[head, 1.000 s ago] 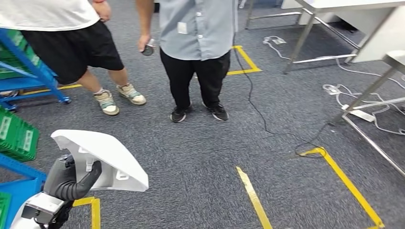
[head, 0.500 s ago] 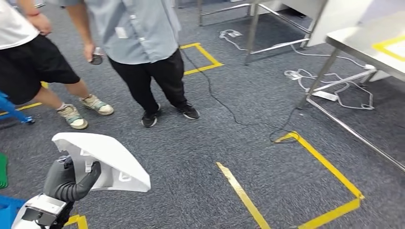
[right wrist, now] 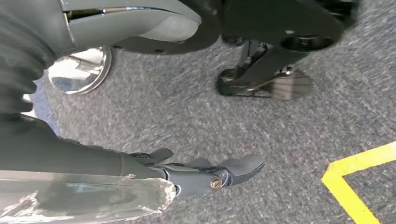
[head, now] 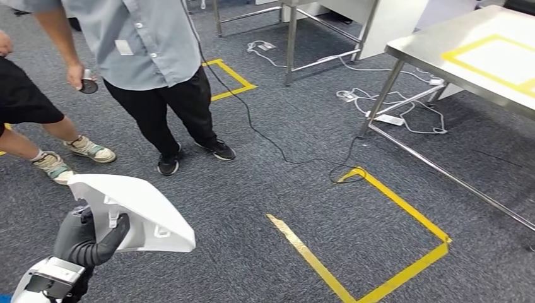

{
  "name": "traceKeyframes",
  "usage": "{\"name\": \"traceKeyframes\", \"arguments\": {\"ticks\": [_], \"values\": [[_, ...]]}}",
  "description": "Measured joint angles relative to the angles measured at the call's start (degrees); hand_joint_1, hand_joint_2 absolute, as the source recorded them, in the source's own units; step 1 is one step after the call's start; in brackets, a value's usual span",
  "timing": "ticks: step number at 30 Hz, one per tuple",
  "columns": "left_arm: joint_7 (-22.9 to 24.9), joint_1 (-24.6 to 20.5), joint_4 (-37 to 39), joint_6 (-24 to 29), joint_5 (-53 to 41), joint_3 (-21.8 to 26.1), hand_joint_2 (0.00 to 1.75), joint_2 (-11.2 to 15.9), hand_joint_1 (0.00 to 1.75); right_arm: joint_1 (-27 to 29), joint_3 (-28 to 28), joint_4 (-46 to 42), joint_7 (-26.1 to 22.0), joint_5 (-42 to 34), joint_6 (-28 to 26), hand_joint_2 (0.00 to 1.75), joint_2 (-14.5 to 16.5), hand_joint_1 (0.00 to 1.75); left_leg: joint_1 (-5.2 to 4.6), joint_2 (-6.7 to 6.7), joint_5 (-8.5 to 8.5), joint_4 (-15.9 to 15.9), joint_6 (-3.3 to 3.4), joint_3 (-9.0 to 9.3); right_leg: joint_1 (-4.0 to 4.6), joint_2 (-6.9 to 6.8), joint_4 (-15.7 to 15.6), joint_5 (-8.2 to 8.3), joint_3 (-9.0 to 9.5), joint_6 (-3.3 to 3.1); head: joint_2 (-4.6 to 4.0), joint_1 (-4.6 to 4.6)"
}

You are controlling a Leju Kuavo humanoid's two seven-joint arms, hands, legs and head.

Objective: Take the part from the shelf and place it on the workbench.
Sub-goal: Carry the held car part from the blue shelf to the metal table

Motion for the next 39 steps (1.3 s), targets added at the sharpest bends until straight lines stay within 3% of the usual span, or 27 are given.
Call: {"name": "traceKeyframes", "arguments": {"ticks": [1, 2, 3, 5, 7, 8, 12, 14, 16, 17, 18, 19, 21, 22, 24, 27, 29, 31, 32, 33, 34, 37, 39], "values": [[-0.02, 0.21, -0.01, 0.09, -0.04, 0.09, 1.75, -0.02, 1.75, -0.07, 0.02, 0.0, -0.01, 0.01, 0.06, 1.75, 0.0, 0.0, -0.11, 0.46, -0.02, 0.01, 0.05, 0.01, 0.0, -0.35, 3.55, -1.44, -1.57, 0.05, 0.0, -0.02], [-0.02, 0.35, -0.01, 0.18, -0.09, 0.16, 1.75, -0.05, 1.75, -0.05, 0.03, 0.0, -0.01, 0.02, 0.09, 1.75, 0.0, 0.0, -0.18, 0.85, -0.06, 0.02, 0.08, 0.03, 0.01, -0.47, 5.44, -1.88, -2.31, 0.05, 0.0, 0.0], [-0.02, 0.44, -0.02, 0.25, -0.1, 0.22, 1.75, -0.08, 1.75, 0.01, 0.03, 0.0, -0.01, 0.02, 0.1, 1.75, 0.0, 0.0, -0.22, 1.14, -0.09, 0.03, 0.09, 0.1, 0.04, -0.5, 5.02, -1.21, -1.87, -0.01, 0.0, 0.08], [-0.04, 0.56, -0.07, 0.43, -0.2, 0.33, 1.75, -0.12, 1.75, 0.06, 0.03, -0.01, -0.01, 0.02, 0.13, 1.75, -0.01, 0.0, -0.23, 1.52, -0.22, 0.04, -0.04, 0.32, 0.1, -0.85, -1.76, 2.23, 2.1, -0.32, 0.0, 0.27], [-0.13, 0.78, -0.28, 0.74, -0.38, 0.68, 1.75, -0.14, 1.75, -0.12, 0.03, -0.01, 0.02, 0.04, 0.22, 1.75, -0.02, 0.0, -0.44, 1.81, -0.45, 0.19, -0.49, 0.5, 0.34, -1.59, -8.8, 4.38, 6.07, -0.79, 0.0, 0.35], [-0.16, 0.96, -0.44, 0.9, -0.48, 0.93, 1.75, -0.14, 1.75, -0.19, 0.03, -0.01, 0.05, 0.06, 0.31, 1.75, -0.02, 0.0, -0.52, 1.97, -0.5, 0.23, -0.75, 0.54, 0.48, -1.79, -10.38, 4.61, 7.0, -1.02, 0.0, 0.34], [-0.26, 1.88, -1.39, 1.26, -0.57, 2.13, 1.75, -0.14, 1.75, -0.08, 0.03, -0.01, 0.13, 0.16, 0.64, 1.75, -0.04, 0.0, -0.28, 2.25, -1.19, 0.82, -1.99, 0.35, 0.5, -0.79, -11.11, 4.93, 7.28, -2.23, 0.0, 0.27], [-0.37, 2.24, -1.86, 1.4, -0.59, 2.85, 1.75, -0.11, 1.75, -0.16, 0.03, -0.02, 0.04, 0.24, 0.63, 1.75, -0.04, 0.0, -0.2, 1.7, -3.98, 5.35, -2.53, -1.71, 0.21, -0.21, -11.41, 5.13, 7.47, -2.81, 0.0, 0.16], [-0.43, 2.64, -1.99, 1.52, -0.59, 3.36, 1.75, -0.1, 1.75, -0.19, 0.03, -0.02, 0.0, 0.27, 0.6, 1.75, -0.04, 0.0, -0.14, 1.39, -7.15, 12.76, -2.84, -5.45, 0.13, 0.33, -11.42, 5.11, 7.45, -3.02, 0.0, 0.13], [-0.47, 2.89, -2.02, 1.57, -0.59, 3.62, 1.75, -0.1, 1.75, -0.15, 0.03, -0.02, 0.0, 0.32, 0.56, 1.75, -0.04, 0.0, -0.12, 1.37, -7.6, 15.11, -2.93, -6.77, 0.11, 0.59, -11.42, 5.1, 7.46, -3.04, 0.0, 0.13], [-0.57, 3.1, -2.05, 1.6, -0.59, 3.86, 1.75, -0.11, 1.75, -0.1, 0.03, -0.02, 0.03, 0.43, 0.5, 1.75, -0.04, 0.0, -0.1, 1.36, -6.93, 15.52, -2.97, -7.19, 0.07, 0.84, -11.42, 5.1, 7.48, -3.03, 0.0, 0.13], [-0.75, 3.25, -2.11, 1.62, -0.59, 4.11, 1.75, -0.12, 1.75, -0.07, 0.04, -0.02, 0.08, 0.63, 0.43, 1.75, -0.04, 0.0, -0.06, 1.35, -5.28, 13.77, -2.99, -6.53, 0.01, 1.09, -11.41, 5.09, 7.53, -2.99, 0.0, 0.13], [-1.34, 3.35, -2.32, 1.61, -0.6, 4.54, 1.75, -0.19, 1.75, -0.08, 0.15, -0.02, 0.24, 1.17, 0.33, 1.75, -0.05, 0.0, 0.17, 1.05, -1.37, 6.53, -3.14, -3.14, 0.01, 1.55, -11.33, 4.99, 7.64, -2.62, 0.0, 0.11], [-1.69, 3.38, -2.46, 1.6, -0.6, 4.77, 1.75, -0.29, 1.75, -0.11, 0.25, -0.02, 0.33, 1.46, 0.33, 1.75, -0.06, 0.0, 0.28, 0.71, -0.24, 3.31, -3.06, -1.6, 0.09, 1.73, -11.19, 4.89, 7.58, -2.3, 0.0, 0.11], [-2.3, 3.5, -2.67, 1.52, -0.56, 5.26, 1.75, -0.61, 1.75, -0.11, 0.49, -0.02, 0.48, 1.92, 0.38, 1.75, -0.08, 0.0, 0.28, 0.16, 0.2, 0.32, -2.62, -0.29, 0.27, 1.96, -11.13, 4.84, 7.33, -1.58, 0.0, 0.12], [-2.98, 3.72, -3.03, 1.26, -0.28, 5.94, 1.75, -1.19, 1.75, 0.06, 0.79, -0.01, 0.54, 2.26, 0.73, 1.75, -0.09, 0.0, 0.2, 0.29, 0.32, 0.02, -1.31, -0.25, 0.06, 1.62, -10.76, 4.36, 6.82, -0.75, 0.0, 0.2], [-3.14, 3.99, -3.44, 1.15, -0.14, 6.47, 1.75, -1.56, 1.75, 0.01, 0.9, -0.01, 0.54, 2.29, 1.03, 1.75, -0.08, 0.0, 0.25, 0.7, 0.4, -0.08, -0.64, -0.21, 0.06, 0.57, -6.17, 1.43, 4.85, -0.38, 0.0, 0.43], [-3.15, 4.35, -3.62, 1.07, -0.08, 6.92, 1.75, -1.85, 1.75, -0.07, 0.93, 0.0, 0.54, 2.3, 1.22, 1.75, -0.07, 0.0, 0.06, 1.15, 0.32, -0.07, -0.33, -0.21, 0.08, -0.22, 1.69, -2.47, 1.24, -0.22, 0.0, 0.55], [-3.15, 4.5, -3.64, 1.04, -0.08, 7.04, 1.75, -1.95, 1.75, -0.03, 0.95, 0.0, 0.54, 2.31, 1.26, 1.75, -0.07, 0.0, -0.04, 1.34, 0.29, -0.06, -0.27, -0.19, 0.08, -0.35, 4.53, -3.41, -0.08, -0.2, 0.0, 0.54], [-3.15, 4.6, -3.64, 1.03, -0.08, 7.14, 1.75, -2.02, 1.75, 0.03, 0.95, 0.0, 0.54, 2.31, 1.27, 1.75, -0.08, 0.0, -0.12, 1.48, 0.26, -0.05, -0.23, -0.14, 0.09, -0.41, 5.31, -3.19, -0.41, -0.24, 0.0, 0.55], [-3.15, 4.66, -3.64, 1.03, -0.09, 7.22, 1.75, -2.08, 1.75, 0.08, 0.95, 0.0, 0.54, 2.31, 1.27, 1.75, -0.08, 0.0, -0.17, 1.58, 0.22, -0.04, -0.24, -0.04, 0.1, -0.46, 3.76, -1.89, 0.4, -0.34, 0.0, 0.55], [-3.15, 4.76, -3.68, 1.02, -0.08, 7.41, 1.75, -2.31, 1.75, -0.02, 0.96, 0.0, 0.54, 2.31, 1.27, 1.75, -0.09, 0.0, -0.3, 1.79, -0.02, 0.04, -0.61, 0.34, 0.18, -1.32, -7.52, 3.16, 6.18, -0.81, 0.0, 0.56], [-3.15, 4.82, -3.75, 1.02, -0.08, 7.46, 1.75, -2.4, 1.75, -0.14, 0.97, 0.0, 0.54, 2.31, 1.28, 1.75, -0.09, 0.0, -0.45, 1.9, -0.05, 0.09, -1.12, 0.38, 0.38, -1.6, -10.72, 3.89, 7.84, -1.12, 0.0, 0.51]]}}
